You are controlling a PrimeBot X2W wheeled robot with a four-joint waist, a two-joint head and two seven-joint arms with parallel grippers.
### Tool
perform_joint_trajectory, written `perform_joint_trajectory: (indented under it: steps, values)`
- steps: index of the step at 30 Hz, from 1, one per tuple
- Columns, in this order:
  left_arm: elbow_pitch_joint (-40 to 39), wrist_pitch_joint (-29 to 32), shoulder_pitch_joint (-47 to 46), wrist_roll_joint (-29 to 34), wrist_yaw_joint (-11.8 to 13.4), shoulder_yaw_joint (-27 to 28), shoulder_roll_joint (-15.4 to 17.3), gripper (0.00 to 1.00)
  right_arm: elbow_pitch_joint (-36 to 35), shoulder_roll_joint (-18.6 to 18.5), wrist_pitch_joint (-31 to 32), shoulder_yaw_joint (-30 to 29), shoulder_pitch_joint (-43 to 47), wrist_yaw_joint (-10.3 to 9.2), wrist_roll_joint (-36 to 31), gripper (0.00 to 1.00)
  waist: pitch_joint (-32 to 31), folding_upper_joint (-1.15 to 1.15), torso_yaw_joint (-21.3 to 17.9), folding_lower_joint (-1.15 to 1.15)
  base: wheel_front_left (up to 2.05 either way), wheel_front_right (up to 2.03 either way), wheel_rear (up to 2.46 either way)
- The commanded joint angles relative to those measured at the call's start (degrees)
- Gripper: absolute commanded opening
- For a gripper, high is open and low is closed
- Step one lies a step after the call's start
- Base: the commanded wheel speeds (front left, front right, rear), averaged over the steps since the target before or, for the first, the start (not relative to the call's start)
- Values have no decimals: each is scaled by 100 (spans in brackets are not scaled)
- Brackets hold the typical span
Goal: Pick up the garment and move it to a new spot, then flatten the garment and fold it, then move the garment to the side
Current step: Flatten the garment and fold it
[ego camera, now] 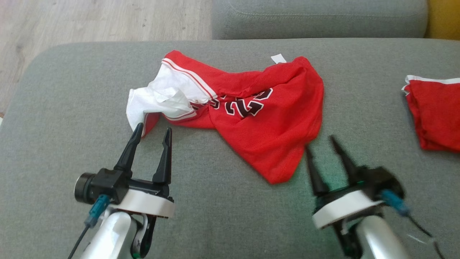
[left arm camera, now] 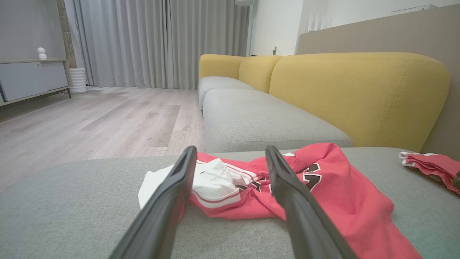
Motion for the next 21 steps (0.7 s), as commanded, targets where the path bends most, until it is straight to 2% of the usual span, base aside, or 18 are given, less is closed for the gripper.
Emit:
perform_joint_trajectory:
  steps: [1, 11, 21]
  values:
    - [-153, -29, -161, 54, -28, 265, 39, 100, -110, 9, 56, 236, -218, -4, -54, 100, 13, 0, 15, 0, 0, 0, 0]
    - [35, -29, -180, 325, -292, 451, -292, 100, 983, 9, 971, 1398, -692, -4, -195, 100, 105, 0, 233, 0, 0, 0, 0]
    - [138, -29, -289, 537, -484, 639, -524, 100, 2258, 7, 1604, 1507, -1226, -4, -614, 100, 262, 0, 501, 0, 0, 0, 0]
